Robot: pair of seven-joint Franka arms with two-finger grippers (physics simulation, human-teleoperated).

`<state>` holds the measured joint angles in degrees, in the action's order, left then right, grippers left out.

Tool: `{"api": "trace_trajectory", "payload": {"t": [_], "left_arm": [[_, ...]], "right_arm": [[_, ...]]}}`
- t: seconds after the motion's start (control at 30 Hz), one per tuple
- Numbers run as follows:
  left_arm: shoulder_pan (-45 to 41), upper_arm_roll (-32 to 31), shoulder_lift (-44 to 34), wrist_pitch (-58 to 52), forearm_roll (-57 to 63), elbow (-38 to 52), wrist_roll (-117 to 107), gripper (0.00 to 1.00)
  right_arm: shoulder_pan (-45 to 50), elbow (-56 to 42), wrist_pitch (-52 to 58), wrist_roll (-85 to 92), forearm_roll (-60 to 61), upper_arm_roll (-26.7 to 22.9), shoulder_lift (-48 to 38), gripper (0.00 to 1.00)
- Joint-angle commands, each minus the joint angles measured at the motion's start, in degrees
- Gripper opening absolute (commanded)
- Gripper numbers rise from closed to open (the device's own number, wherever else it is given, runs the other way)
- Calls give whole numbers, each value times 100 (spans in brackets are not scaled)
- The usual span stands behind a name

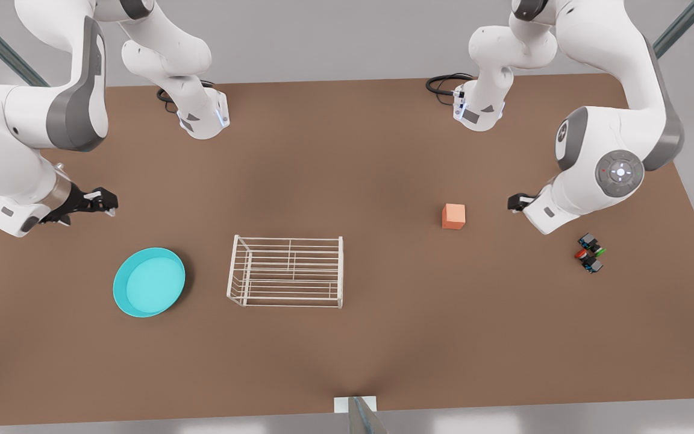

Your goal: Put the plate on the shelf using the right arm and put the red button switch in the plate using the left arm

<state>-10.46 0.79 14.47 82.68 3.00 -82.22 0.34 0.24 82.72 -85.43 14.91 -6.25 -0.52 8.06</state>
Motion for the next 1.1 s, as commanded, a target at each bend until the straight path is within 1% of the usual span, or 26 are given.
{"api": "trace_trajectory", "payload": {"t": [0.0,0.07,0.1,0.17,0.2,0.27,0.37,0.47,0.57,0.73,0.87,1.07], "left_arm": [[0,0,-6,20,-1,-5,45,100],[0,0,-6,20,-1,-14,45,100],[9,0,-6,20,-1,-23,45,100],[9,0,-6,-41,-1,-31,45,100],[9,0,-6,-50,-1,-31,45,100],[9,0,-6,-50,-10,-31,45,100],[9,0,3,-50,-1,-31,45,100],[44,0,3,-41,-1,-31,45,100],[53,0,3,-50,-1,-31,45,100],[79,0,21,-50,-1,-31,45,100],[79,0,38,-50,-1,-31,45,100],[79,0,38,-50,-1,-31,45,100]], "right_arm": [[-6,-10,-79,249,19,-1,3,100],[-85,-54,-88,267,37,-54,64,100],[-146,-133,-149,389,1,-63,266,100],[-823,-1117,-255,1312,28,-54,1400,100],[-1025,-1170,-562,1602,54,-54,1637,100],[-1579,-1170,-1177,2244,511,-54,2182,100],[-1931,-1047,-1775,2323,862,-54,2788,100],[-2001,-107,-2698,2665,1653,-36,2877,100],[-2045,359,-3067,2815,1952,-36,2859,100],[-2239,799,-3542,3132,2155,-36,2868,100],[-2239,1335,-4491,3132,2163,-19,2877,100],[-2195,1370,-4808,3132,2444,-1,3088,100]]}}
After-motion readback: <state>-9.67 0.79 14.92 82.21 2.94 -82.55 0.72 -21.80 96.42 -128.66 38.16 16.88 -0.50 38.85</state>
